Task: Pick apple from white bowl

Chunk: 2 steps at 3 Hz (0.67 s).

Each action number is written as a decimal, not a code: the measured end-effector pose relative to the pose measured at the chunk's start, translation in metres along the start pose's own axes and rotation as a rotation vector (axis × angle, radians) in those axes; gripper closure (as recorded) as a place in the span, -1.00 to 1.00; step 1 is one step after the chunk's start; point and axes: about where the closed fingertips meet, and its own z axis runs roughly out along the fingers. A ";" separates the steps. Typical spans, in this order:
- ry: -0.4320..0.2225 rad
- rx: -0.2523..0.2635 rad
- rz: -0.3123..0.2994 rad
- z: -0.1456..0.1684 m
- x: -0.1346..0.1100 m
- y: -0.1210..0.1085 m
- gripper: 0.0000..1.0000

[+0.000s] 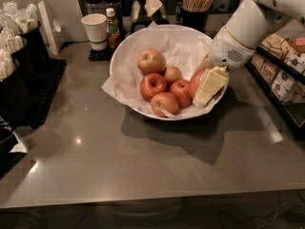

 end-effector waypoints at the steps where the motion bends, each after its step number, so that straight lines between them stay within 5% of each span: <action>1: -0.004 0.007 0.006 0.000 0.002 0.002 0.18; 2: -0.039 0.015 -0.004 -0.004 0.001 0.005 0.65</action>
Offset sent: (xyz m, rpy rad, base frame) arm -0.0119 -0.0041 0.0114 0.0741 -0.0409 0.0024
